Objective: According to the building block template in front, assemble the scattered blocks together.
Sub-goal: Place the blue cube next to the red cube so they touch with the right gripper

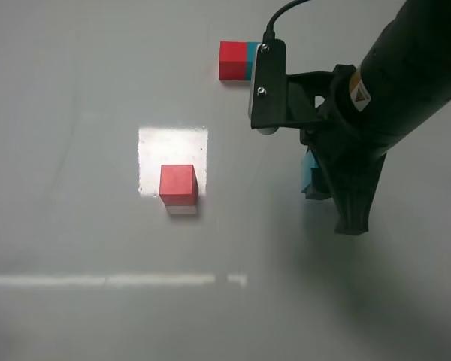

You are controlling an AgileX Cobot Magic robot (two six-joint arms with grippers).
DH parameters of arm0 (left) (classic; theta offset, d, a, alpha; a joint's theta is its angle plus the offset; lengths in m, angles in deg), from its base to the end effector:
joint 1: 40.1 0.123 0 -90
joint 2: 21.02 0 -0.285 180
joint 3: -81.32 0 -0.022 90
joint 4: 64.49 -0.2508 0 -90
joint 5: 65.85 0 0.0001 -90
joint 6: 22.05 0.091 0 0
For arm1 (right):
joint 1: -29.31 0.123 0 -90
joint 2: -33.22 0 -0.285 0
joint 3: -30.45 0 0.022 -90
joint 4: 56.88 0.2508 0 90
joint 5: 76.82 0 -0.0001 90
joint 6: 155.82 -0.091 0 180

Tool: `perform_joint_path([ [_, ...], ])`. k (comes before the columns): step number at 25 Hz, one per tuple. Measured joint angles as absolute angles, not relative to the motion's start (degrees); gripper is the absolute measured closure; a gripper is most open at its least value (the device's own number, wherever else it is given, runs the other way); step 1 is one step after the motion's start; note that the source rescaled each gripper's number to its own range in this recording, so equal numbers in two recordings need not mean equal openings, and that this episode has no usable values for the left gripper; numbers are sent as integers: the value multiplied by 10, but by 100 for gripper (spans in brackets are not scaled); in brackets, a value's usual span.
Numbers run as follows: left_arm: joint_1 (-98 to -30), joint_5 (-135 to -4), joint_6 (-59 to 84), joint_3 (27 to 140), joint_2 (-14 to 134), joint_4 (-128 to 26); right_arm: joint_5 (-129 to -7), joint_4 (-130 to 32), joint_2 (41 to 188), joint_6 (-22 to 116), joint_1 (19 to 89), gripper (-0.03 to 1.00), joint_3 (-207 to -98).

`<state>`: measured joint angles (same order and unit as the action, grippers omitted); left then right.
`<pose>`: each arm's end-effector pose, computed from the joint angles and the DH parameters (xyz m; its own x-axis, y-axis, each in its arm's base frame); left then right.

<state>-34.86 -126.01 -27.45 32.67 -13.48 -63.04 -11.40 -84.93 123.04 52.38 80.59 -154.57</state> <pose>-0.0047 -0.0024 0.2778 -0.4317 -0.1467 -0.8900 -0.1184 0.9874 -0.1052 0.2125 0.2028 0.3833 -0.0336 -0.9843 -0.1735 -0.7691 0.1364 -0.6244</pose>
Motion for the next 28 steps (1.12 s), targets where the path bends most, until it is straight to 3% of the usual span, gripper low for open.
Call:
perform_joint_path([
  [13, -349, -1260, -274, 327, -135, -630, -81, -859, 1407, 466, 831, 97, -1723],
  [28, -349, -1260, -274, 327, -135, -630, -80, -854, 1451, 424, 863, 97, -1732],
])
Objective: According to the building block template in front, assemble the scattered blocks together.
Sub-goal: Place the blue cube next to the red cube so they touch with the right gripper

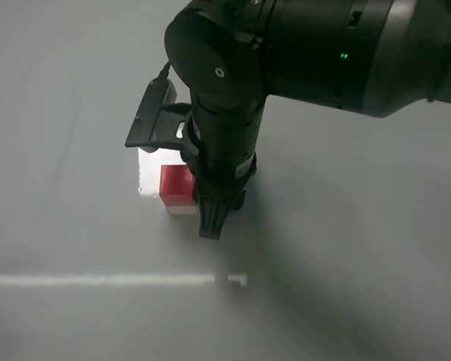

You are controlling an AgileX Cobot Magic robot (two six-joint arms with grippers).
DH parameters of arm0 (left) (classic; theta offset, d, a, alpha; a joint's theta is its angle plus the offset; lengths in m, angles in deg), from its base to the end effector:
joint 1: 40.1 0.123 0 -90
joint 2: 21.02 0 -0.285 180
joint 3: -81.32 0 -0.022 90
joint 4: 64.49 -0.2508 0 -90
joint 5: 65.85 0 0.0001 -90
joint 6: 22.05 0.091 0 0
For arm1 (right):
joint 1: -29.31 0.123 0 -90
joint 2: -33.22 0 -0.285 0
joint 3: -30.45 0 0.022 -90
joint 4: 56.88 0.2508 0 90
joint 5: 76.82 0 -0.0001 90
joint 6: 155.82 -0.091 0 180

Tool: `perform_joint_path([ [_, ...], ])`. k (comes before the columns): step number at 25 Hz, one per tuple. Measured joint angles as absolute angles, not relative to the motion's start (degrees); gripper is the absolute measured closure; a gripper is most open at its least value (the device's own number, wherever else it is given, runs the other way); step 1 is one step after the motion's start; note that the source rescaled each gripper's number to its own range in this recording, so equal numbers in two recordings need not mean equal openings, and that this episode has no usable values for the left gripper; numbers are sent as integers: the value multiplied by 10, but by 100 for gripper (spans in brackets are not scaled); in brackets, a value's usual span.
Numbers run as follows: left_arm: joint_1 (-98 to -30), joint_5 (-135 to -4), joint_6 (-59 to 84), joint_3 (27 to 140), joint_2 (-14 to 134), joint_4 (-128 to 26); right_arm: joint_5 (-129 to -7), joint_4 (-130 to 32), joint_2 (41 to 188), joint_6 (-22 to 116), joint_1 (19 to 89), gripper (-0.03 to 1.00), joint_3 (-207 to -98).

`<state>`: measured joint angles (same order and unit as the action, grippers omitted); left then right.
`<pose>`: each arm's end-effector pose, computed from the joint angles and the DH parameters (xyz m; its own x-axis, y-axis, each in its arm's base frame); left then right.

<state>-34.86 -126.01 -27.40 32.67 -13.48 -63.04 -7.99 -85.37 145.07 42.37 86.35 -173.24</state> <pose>-0.0047 -0.0024 0.2778 -0.4318 -0.1458 -0.8901 -0.1181 0.9875 -0.1045 0.2468 0.3062 0.3440 -0.1115 -0.9771 -0.1810 -0.8041 0.1958 -0.5613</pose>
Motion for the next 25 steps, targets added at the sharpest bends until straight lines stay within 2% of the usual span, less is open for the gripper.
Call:
perform_joint_path([
  [25, -349, -1260, -274, 327, -135, -630, -117, -860, 1454, 421, 884, 97, -1733],
])
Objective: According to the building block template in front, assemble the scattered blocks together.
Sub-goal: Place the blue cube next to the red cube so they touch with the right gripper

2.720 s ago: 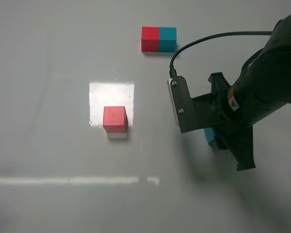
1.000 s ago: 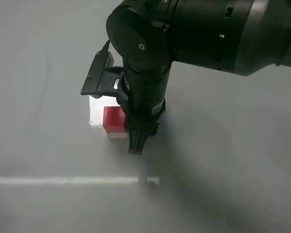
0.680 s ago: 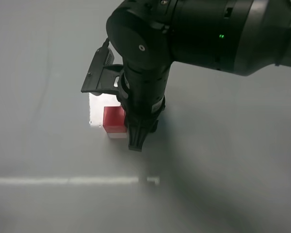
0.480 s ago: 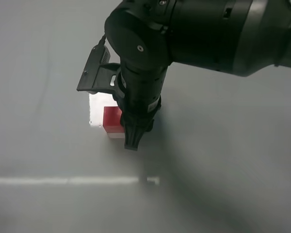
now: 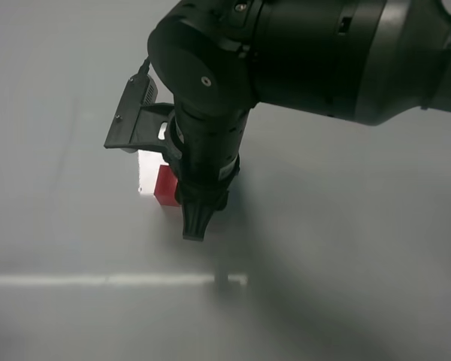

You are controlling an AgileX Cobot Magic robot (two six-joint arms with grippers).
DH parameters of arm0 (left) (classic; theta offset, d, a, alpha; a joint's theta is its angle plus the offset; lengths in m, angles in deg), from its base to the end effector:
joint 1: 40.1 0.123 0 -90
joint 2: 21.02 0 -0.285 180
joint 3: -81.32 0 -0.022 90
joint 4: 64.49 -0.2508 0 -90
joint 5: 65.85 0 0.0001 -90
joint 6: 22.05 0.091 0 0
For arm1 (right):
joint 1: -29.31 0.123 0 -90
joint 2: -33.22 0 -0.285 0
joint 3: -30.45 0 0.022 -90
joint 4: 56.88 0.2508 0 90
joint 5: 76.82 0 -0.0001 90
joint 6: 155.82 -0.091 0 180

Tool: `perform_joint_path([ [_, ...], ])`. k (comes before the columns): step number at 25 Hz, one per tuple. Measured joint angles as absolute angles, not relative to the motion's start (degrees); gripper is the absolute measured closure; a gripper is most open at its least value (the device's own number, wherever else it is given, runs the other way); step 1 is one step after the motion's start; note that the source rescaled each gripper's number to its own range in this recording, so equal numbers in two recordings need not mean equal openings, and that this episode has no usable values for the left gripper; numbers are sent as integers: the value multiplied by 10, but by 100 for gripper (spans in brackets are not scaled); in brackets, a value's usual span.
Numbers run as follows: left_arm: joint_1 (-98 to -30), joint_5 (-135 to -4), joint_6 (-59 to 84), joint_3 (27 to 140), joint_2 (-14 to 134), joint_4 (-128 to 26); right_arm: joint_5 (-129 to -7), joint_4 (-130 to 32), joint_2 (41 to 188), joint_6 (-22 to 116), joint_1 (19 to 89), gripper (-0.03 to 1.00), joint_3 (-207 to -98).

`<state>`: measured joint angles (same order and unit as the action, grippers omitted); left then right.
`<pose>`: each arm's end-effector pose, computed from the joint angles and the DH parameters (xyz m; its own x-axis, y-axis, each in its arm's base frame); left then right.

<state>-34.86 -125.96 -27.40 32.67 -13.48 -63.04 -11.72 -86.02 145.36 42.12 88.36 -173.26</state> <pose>-0.0047 -0.0024 0.2778 -0.4310 -0.1457 -0.8905 -0.1180 0.9875 -0.1045 0.2390 0.3204 0.3448 -0.0428 -0.9738 -0.2234 -0.7940 0.1689 -0.5840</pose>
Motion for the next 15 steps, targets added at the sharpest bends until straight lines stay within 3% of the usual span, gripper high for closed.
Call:
perform_joint_path([
  [15, -349, -1260, -273, 327, -135, -630, -132, -837, 1463, 409, 884, 97, -1733],
])
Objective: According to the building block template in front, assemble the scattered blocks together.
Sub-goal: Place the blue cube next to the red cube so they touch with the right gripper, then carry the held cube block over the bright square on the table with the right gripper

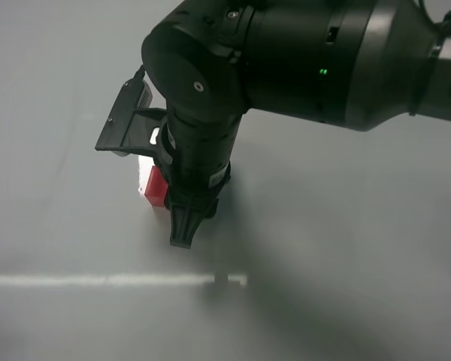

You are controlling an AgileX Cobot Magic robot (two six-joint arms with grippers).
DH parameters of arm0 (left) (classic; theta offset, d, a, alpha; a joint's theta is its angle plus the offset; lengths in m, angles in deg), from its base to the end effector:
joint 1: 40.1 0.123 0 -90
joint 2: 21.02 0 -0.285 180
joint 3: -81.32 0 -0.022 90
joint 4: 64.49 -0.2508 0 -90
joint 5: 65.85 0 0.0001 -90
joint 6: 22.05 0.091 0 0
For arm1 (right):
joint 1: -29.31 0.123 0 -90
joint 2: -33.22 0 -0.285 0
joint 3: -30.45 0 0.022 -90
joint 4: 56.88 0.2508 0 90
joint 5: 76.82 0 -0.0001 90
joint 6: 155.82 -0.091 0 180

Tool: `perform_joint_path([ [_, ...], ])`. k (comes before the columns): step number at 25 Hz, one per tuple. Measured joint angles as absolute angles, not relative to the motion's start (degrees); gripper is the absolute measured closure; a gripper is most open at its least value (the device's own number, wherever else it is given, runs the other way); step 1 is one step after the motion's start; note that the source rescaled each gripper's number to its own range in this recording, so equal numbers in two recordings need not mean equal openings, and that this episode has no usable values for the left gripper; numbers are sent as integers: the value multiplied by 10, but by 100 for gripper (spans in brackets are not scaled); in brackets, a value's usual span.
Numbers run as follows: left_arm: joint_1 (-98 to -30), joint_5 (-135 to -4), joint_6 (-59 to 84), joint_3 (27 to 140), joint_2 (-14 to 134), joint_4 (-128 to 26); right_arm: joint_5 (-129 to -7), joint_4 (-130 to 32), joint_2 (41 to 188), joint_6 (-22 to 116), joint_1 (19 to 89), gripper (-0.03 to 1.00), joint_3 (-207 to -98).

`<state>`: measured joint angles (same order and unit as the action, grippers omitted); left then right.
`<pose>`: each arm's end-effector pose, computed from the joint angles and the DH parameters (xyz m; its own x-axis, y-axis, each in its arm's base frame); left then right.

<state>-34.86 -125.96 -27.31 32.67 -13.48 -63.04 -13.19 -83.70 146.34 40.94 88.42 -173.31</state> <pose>-0.0047 -0.0024 0.2778 -0.4312 -0.1442 -0.8907 -0.1173 0.9877 -0.1031 0.2388 0.3274 0.3376 -0.0535 -0.9644 -0.2590 -0.8132 0.1926 -0.5492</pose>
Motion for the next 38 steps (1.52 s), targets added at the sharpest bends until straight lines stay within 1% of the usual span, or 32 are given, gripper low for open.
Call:
perform_joint_path([
  [10, -349, -1260, -274, 327, -135, -630, -136, -836, 1465, 400, 886, 97, -1733],
  [11, -349, -1260, -274, 327, -135, -630, -137, -836, 1465, 400, 886, 95, -1733],
  [12, -349, -1260, -274, 327, -135, -630, -139, -836, 1465, 400, 886, 90, -1733],
  [13, -349, -1260, -274, 327, -135, -630, -141, -836, 1465, 400, 886, 80, -1733],
  [16, -349, -1260, -274, 327, -135, -630, -142, -835, 1465, 400, 886, 42, -1734],
  [17, -349, -1260, -274, 327, -135, -630, -141, -835, 1466, 400, 886, 31, -1737],
  [18, -349, -1260, -274, 327, -135, -630, -141, -835, 1466, 399, 886, 23, -1740],
  [19, -349, -1260, -274, 327, -135, -630, -140, -835, 1466, 399, 886, 18, -1746],
  [21, -349, -1260, -274, 327, -135, -630, -138, -831, 1466, 399, 886, 12, -1763],
  [25, -349, -1260, -274, 327, -135, -630, -129, -784, 1466, 407, 886, 10, -1794],
  [28, -349, -1260, -274, 327, -135, -630, -129, -756, 1468, 422, 886, 9, -1798],
  [38, -349, -1260, -274, 327, -135, -630, -134, -802, 1493, 428, 886, 9, -1799],
])
